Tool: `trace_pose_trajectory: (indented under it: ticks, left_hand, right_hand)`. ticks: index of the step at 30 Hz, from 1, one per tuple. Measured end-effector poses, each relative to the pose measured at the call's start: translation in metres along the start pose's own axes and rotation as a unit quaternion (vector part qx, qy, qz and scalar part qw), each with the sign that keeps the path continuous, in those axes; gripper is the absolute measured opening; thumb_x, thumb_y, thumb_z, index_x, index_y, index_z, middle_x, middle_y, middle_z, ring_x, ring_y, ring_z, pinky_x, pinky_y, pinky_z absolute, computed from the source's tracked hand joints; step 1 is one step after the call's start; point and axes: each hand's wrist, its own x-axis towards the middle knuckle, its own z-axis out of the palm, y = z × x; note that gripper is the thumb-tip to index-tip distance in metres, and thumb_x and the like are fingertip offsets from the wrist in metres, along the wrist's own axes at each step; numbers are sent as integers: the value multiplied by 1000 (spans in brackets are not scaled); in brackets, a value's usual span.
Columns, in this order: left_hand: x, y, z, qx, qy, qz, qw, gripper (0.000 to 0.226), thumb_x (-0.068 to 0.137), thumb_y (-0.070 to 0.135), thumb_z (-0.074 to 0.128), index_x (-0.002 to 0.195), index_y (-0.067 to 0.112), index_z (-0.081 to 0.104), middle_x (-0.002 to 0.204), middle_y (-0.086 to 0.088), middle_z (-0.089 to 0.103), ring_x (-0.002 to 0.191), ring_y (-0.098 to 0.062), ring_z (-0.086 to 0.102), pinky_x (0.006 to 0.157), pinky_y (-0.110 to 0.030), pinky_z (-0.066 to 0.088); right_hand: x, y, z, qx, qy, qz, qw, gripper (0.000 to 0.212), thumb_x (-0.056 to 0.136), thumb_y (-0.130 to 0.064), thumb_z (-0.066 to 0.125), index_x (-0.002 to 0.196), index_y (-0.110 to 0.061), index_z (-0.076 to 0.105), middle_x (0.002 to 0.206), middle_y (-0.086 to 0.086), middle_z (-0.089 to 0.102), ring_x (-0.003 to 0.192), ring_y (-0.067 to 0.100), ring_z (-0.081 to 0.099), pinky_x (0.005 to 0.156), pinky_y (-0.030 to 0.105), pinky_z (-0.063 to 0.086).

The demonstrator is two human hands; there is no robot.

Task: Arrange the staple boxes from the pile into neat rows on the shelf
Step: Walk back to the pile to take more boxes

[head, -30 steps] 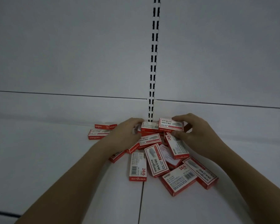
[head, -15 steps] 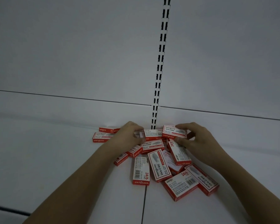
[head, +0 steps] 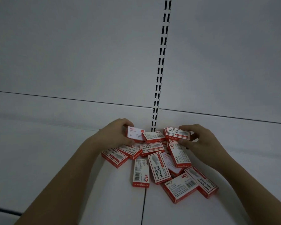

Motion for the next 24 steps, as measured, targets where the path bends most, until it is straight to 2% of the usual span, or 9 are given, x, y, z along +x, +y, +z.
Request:
trace_pose_trajectory:
  ticks: [4,7,11,15,21,24]
  left_hand:
    - [1,-1,4,-23,38,-1,999,46,70,20,84,102,29,52,97,11,63,80,-12,67,55,-17,54]
    - [0,1,2,-40,93,33,994,46,69,16,84,101,29,55,88,18,61,78,-5,64,51,-11,49]
    - [-4,6,-8,-66,143,83,984,50,69,17,84,104,40,58,103,21,60,88,-3,61,62,-10,52]
    - [-7,11,-12,-84,141,100,981,52,71,11,82,99,48,58,105,24,62,91,-2,63,63,-13,53]
    - [-6,14,-6,-72,122,76,987,47,76,15,78,110,40,59,106,18,65,92,-3,64,67,-18,55]
    - [-7,15,-1,-76,110,73,988,44,78,16,77,109,41,58,104,22,64,90,5,63,64,-16,55]
  right_hand:
    - [0,-1,1,-10,-4,-8,1000,38,87,-26,66,123,-28,56,111,-13,54,89,1,55,52,10,43]
    - [0,-3,1,-2,-5,-14,1000,38,87,-24,67,123,-29,56,112,-13,54,90,1,55,50,6,45]
    - [-1,-5,0,-7,5,-39,999,39,86,-24,68,122,-30,55,110,-17,52,89,-4,52,55,8,42]
    - [-1,-7,-2,-5,17,-57,998,39,85,-22,69,121,-30,55,108,-20,51,89,-7,51,58,6,40]
    - [-2,-7,-4,11,5,-64,998,40,84,-21,70,121,-30,57,106,-21,53,89,-3,54,61,3,45]
    - [-2,-6,-2,22,-2,-63,998,40,84,-20,70,121,-27,57,107,-17,54,87,-2,54,64,-1,43]
